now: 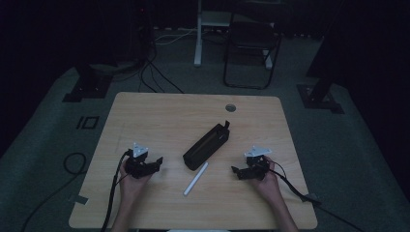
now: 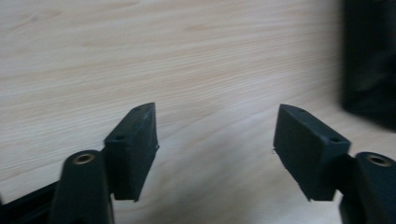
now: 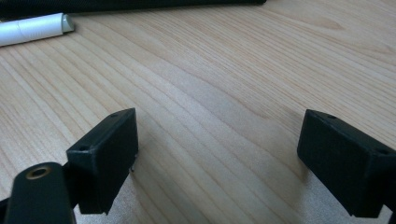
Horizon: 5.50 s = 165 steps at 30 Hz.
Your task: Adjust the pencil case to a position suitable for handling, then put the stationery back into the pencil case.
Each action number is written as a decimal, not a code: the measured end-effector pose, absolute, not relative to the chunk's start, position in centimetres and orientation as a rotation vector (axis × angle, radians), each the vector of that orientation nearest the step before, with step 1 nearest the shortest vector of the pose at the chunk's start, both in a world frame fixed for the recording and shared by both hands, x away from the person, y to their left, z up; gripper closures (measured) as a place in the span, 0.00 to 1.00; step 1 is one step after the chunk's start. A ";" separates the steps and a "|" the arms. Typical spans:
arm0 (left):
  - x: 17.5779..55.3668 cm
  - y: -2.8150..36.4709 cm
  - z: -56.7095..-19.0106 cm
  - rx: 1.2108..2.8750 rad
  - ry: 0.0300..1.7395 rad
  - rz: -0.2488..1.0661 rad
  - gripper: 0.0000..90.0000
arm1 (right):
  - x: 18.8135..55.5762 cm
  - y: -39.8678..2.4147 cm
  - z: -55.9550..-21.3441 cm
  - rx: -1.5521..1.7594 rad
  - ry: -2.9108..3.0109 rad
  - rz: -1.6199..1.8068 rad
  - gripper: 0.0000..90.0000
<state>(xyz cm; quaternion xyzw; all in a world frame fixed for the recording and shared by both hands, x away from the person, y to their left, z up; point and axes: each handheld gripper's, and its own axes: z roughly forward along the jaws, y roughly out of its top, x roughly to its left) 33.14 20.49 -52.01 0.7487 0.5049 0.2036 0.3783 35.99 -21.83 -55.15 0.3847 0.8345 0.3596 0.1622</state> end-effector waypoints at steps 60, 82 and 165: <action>32.3 15.8 -50.8 2.011 0.970 0.358 0.24 | 36.0 -21.9 -55.1 1.115 2.366 1.024 0.14; 29.2 13.5 -51.2 2.037 0.963 0.354 0.28 | 36.1 -21.9 -55.1 1.113 2.365 1.025 0.14; 29.6 9.5 -51.9 2.244 0.830 0.377 0.88 | 36.1 -21.9 -55.1 1.110 2.367 1.026 0.14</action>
